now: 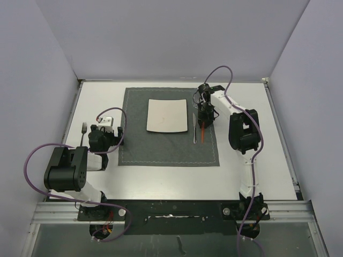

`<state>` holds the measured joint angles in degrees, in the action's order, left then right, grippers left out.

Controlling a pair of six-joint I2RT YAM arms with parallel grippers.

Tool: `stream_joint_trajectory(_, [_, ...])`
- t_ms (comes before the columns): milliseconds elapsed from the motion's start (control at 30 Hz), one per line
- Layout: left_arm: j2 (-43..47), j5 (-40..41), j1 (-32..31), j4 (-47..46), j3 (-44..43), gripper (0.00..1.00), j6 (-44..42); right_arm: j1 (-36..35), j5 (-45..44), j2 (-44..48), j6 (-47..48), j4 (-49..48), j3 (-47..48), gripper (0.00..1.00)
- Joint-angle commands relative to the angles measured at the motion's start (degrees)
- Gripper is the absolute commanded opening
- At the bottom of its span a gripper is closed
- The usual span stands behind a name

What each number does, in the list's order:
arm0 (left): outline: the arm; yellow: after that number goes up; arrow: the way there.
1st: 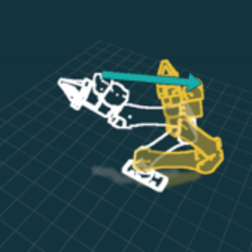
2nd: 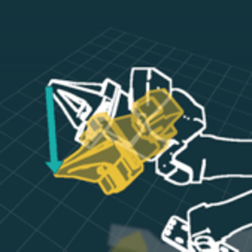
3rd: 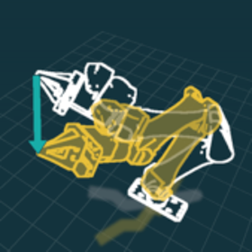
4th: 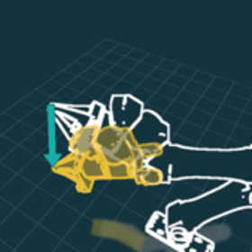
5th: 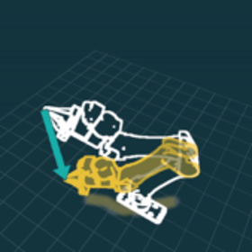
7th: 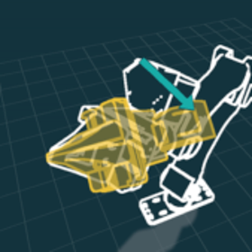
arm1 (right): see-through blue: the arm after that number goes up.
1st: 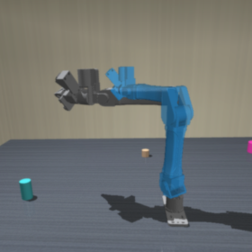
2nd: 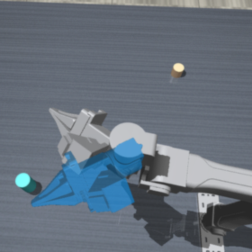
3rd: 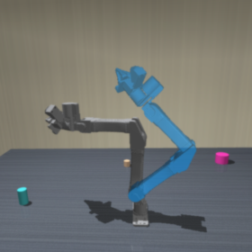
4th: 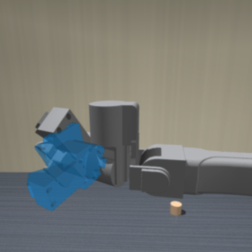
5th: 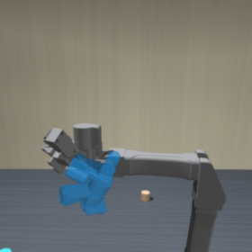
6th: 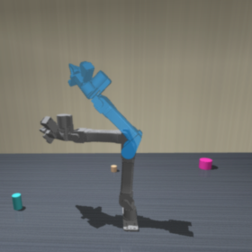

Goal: Set the dinner table for one person
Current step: Place the spoon on the napkin.

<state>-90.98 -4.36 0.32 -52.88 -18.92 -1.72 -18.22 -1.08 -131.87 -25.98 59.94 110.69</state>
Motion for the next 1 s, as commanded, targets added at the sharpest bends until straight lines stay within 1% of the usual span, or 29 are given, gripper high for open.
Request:
stream_joint_trajectory(0, [-1.0, 0.1, 0.1, -2.3, -1.5, 0.98, 0.6, -0.7, -1.0, -0.5, 0.2, 0.5, 2.2, 0.26])
stream_joint_trajectory(133, [-0.9, 0.1, 0.1, -2.3, -1.5, 0.98, 0.6, -1.0, -1.4, -0.7, 0.2, 0.4, 2.0, 0.25])
stream_joint_trajectory(400, [-0.9, 0.2, 0.1, -2.3, -1.5, 0.98, 0.6, -1.6, -3.8, 0.1, 0.7, 0.7, 2.1, 0.14])
stream_joint_trajectory(600, [-0.9, 0.1, 0.1, -2.2, -1.5, 0.98, 0.6, -2.0, -5.0, -0.2, 1.2, 1.6, 2.5, 0.09])
stream_joint_trajectory(967, [-1.0, 0.1, 0.1, -2.2, -1.5, 0.98, 0.5, -2.2, -6.1, -0.3, 1.3, 2.5, 3.0, 0.08])
